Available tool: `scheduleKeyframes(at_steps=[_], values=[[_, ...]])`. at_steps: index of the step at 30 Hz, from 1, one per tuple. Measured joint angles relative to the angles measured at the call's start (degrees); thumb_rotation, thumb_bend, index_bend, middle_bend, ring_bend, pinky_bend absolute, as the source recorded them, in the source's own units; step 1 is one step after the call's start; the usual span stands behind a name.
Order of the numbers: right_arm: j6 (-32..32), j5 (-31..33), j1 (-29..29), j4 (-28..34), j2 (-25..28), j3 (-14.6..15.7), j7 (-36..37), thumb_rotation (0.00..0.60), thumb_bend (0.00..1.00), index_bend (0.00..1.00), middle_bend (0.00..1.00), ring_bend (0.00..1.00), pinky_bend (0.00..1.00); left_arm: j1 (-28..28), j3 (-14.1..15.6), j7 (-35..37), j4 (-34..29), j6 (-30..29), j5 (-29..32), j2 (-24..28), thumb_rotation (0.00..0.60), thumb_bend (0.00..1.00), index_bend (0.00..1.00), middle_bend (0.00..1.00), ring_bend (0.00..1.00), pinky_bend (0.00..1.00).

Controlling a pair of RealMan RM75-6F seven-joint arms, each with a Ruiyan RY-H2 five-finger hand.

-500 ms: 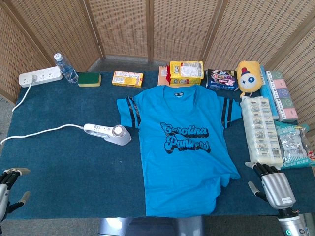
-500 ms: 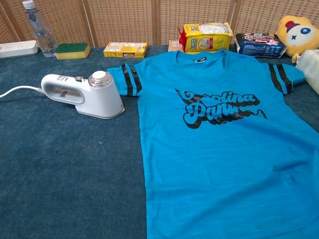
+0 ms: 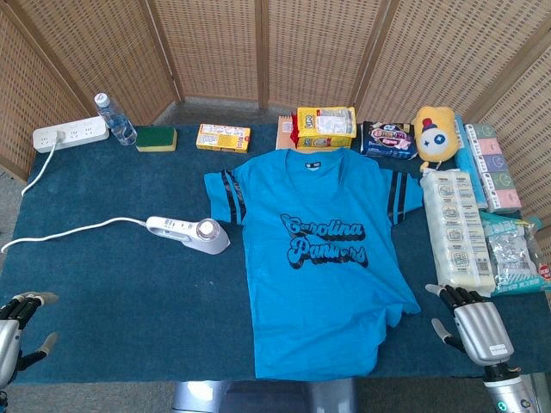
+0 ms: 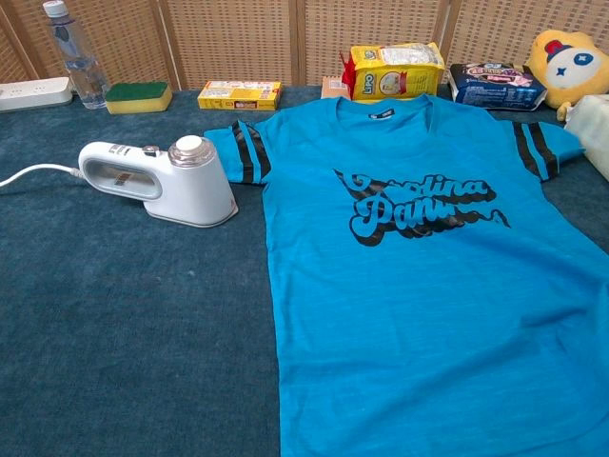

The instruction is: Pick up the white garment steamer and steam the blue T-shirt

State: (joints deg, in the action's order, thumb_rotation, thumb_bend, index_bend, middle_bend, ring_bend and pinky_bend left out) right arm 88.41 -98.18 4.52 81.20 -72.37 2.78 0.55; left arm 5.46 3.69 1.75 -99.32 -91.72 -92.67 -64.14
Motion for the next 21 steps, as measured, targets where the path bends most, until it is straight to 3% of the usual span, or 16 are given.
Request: scheduleKeyframes(at_steps=[21], values=[[-8.8, -6.1, 6.0, 6.2, 3.4, 3.0, -2.5, 0.6, 0.39, 0.2, 0.25, 0.26, 0.36, -3.4, -1.5, -2.0, -5.4, 2.5, -0.9, 5.5, 0.6, 0.28, 0.3, 0.31, 0.23, 0.3]])
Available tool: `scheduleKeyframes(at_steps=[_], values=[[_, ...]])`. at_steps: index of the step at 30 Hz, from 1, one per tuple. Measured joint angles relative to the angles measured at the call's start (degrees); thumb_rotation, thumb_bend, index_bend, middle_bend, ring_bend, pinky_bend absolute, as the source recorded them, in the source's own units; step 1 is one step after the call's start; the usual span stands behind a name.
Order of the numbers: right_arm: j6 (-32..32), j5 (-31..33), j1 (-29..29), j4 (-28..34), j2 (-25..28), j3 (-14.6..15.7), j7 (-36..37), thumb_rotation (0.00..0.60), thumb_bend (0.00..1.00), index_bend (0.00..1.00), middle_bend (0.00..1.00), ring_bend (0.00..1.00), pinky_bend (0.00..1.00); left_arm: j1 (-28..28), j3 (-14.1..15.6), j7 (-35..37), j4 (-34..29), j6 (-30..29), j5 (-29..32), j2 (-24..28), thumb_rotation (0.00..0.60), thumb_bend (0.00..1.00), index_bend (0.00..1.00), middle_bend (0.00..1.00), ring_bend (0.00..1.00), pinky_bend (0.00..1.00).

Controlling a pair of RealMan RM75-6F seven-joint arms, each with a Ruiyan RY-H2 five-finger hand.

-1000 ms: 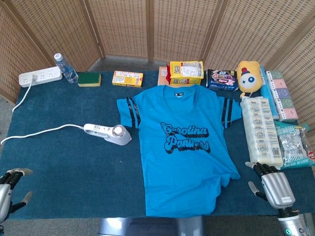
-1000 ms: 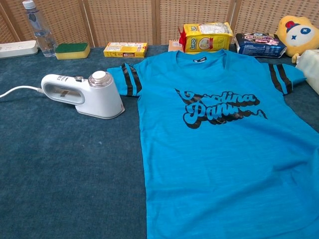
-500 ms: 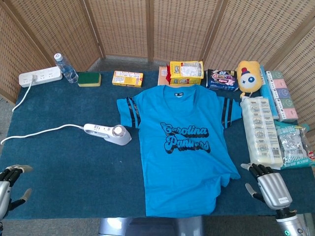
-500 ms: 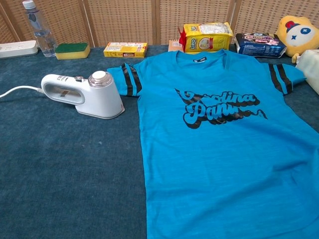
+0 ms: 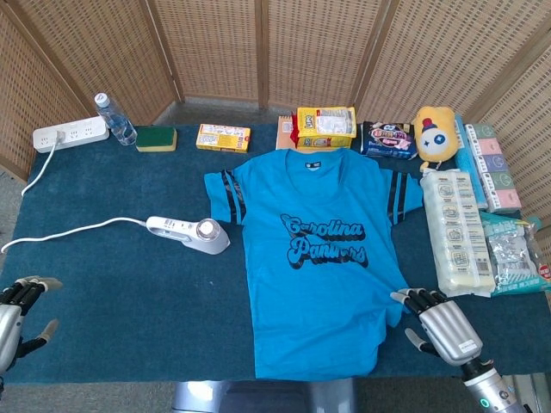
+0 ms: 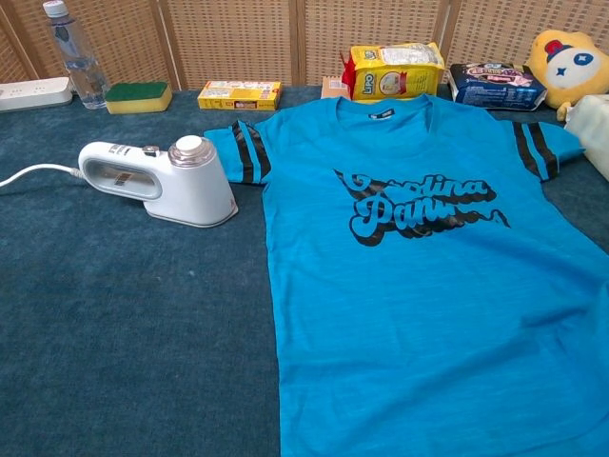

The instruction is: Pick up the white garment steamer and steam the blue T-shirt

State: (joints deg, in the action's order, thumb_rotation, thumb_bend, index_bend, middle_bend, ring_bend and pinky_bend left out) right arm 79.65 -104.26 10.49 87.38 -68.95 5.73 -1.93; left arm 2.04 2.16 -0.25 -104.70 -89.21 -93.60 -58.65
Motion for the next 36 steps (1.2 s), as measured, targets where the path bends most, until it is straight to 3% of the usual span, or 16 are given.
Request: scheduleKeyframes(at_steps=[14, 21, 30, 36], values=[[-11.7, 2.7, 5.6, 4.0, -0.8, -0.8, -6.5, 0.6, 0.4, 0.21, 0.24, 0.25, 0.35, -2.1, -0.5, -1.0, -1.6, 2.8, 0.8, 1.6, 0.6, 0.28, 0.3, 0.31, 0.23, 0.3], [-16.7, 6.0, 7.4, 4.8, -1.0, -1.1, -11.0, 0.6, 0.4, 0.26, 0.26, 0.26, 0.36, -2.5, -0.4, -0.4, -0.9, 3.6, 1.8, 1.3, 0.6, 0.28, 0.3, 0.31, 0.23, 0.3], [-16.9, 7.5, 7.7, 3.8, -2.5, -1.3, -13.7, 0.6, 0.42, 0.55, 0.47, 0.46, 0.59, -2.7, -0.4, 0.2, -0.3, 3.7, 2.1, 0.9, 0.6, 0.28, 0.3, 0.31, 0.23, 0.3], [-14.9, 7.3, 6.8, 2.3, -3.7, -0.9, -13.7, 0.6, 0.42, 0.62, 0.55, 0.56, 0.72, -3.2, -0.4, 0.3, -0.1, 4.4, 2.3, 1.4, 0.6, 0.28, 0.3, 0.31, 0.23, 0.3]])
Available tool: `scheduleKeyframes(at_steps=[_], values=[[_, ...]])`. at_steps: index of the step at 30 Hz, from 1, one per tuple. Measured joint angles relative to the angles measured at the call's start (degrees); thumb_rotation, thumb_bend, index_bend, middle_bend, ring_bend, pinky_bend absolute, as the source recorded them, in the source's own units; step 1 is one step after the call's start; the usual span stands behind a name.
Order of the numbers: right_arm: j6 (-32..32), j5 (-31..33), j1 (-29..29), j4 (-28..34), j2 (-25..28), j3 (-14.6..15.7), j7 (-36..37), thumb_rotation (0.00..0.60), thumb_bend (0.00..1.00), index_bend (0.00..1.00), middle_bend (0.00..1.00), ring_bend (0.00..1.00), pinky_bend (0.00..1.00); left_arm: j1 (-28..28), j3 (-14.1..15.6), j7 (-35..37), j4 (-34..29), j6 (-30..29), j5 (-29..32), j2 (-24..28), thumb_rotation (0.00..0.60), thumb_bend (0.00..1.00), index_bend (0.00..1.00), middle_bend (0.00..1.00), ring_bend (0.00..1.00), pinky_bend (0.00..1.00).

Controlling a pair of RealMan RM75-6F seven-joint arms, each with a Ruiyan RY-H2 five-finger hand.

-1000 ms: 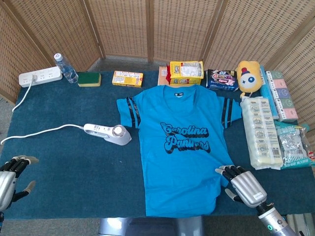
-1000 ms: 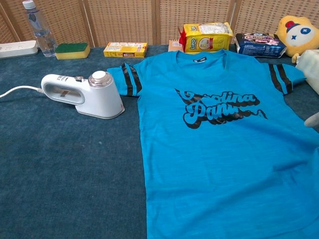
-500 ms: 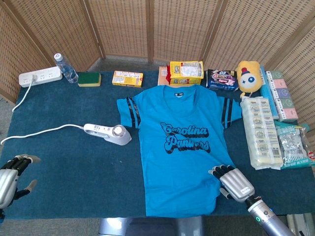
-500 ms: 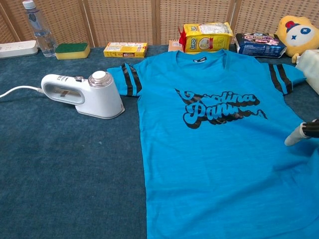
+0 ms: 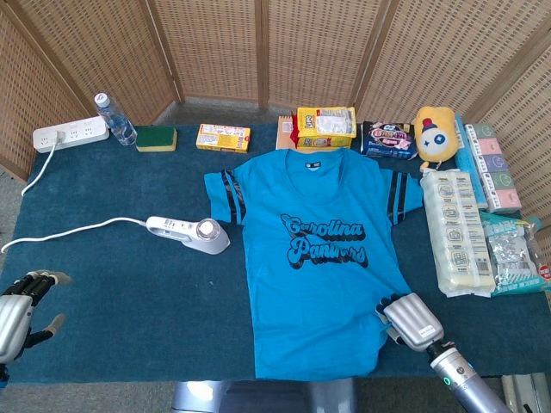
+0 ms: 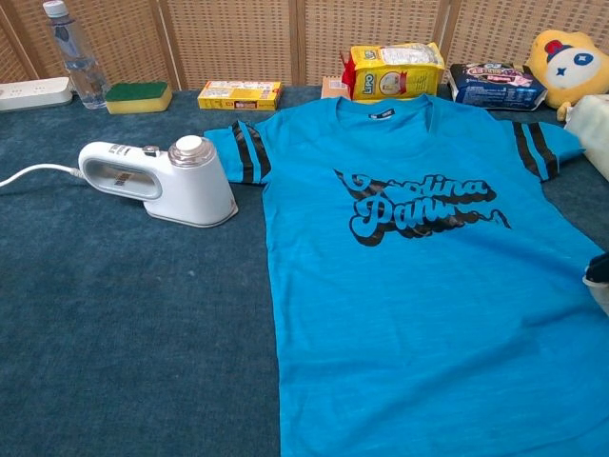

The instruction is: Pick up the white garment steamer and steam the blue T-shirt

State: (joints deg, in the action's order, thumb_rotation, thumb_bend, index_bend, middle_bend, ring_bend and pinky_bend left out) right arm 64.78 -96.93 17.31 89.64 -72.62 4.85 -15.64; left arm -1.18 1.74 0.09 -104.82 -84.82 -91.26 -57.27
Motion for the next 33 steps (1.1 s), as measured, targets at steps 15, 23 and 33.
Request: scheduleKeyframes(at_steps=[15, 23, 33], values=[[4.4, -1.4, -2.3, 0.0, 1.2, 2.1, 2.0, 0.6, 0.42, 0.65, 0.57, 0.6, 0.76, -5.5, -2.7, -4.3, 0.2, 6.8, 2.9, 0.0, 0.6, 0.27, 0.23, 0.31, 0.22, 0.3], [6.3, -2.0, -3.3, -0.8, 0.9, 2.6, 3.5, 0.6, 0.42, 0.65, 0.58, 0.62, 0.77, -10.4, -5.3, -7.8, 2.3, 12.8, 7.1, -3.6, 0.6, 0.25, 0.09, 0.27, 0.16, 0.3], [6.9, -2.0, -3.7, -1.4, 0.0, 2.7, 4.3, 0.6, 0.42, 0.65, 0.58, 0.62, 0.78, -15.5, -8.2, -11.9, 6.3, 16.5, 10.7, -9.5, 0.6, 0.23, 0.05, 0.23, 0.12, 0.29]])
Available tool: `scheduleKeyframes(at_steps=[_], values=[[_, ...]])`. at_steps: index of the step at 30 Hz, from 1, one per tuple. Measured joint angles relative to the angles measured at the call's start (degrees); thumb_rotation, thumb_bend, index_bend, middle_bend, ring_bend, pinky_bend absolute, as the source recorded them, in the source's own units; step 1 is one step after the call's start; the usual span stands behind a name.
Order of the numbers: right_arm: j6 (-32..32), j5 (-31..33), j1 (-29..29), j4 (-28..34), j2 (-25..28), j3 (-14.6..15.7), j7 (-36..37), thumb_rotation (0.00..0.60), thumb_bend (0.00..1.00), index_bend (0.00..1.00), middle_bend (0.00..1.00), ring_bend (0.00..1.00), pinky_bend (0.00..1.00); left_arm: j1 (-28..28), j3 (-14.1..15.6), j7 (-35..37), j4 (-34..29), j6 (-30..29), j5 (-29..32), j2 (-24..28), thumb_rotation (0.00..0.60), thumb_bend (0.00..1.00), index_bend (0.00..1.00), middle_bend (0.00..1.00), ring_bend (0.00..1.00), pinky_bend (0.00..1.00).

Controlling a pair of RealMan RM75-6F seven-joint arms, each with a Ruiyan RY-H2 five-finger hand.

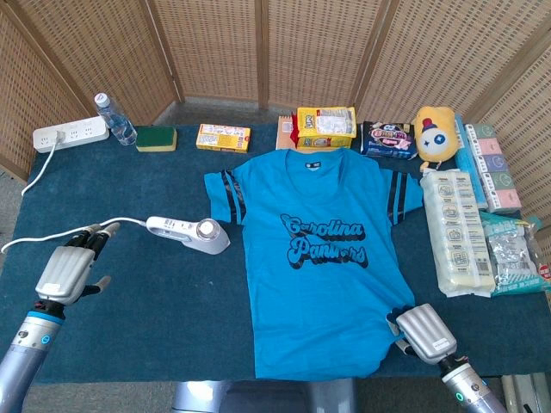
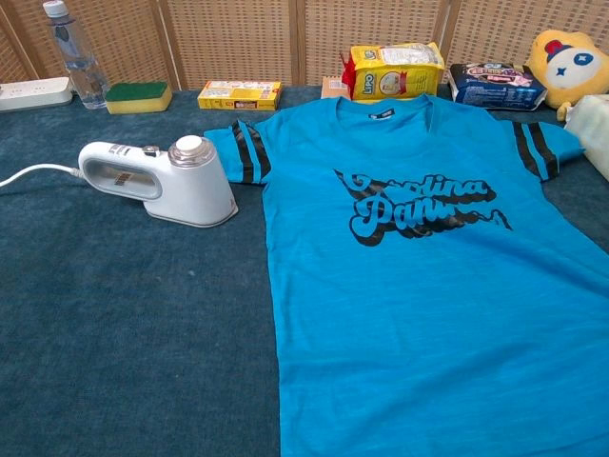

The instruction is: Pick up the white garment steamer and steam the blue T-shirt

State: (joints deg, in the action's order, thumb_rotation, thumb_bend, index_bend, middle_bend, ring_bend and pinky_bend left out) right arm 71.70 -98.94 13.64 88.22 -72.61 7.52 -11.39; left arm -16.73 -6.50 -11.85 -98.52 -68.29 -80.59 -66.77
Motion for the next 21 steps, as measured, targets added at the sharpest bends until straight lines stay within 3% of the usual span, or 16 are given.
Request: scheduleKeyframes(at_steps=[21], values=[[0.7, 1.6, -0.7, 0.9, 1.7, -0.4, 0.0, 0.6, 0.42, 0.65, 0.58, 0.62, 0.78, -11.4, -5.4, -7.2, 17.9, 5.3, 5.6, -17.3, 0.6, 0.27, 0.05, 0.23, 0.12, 0.29]])
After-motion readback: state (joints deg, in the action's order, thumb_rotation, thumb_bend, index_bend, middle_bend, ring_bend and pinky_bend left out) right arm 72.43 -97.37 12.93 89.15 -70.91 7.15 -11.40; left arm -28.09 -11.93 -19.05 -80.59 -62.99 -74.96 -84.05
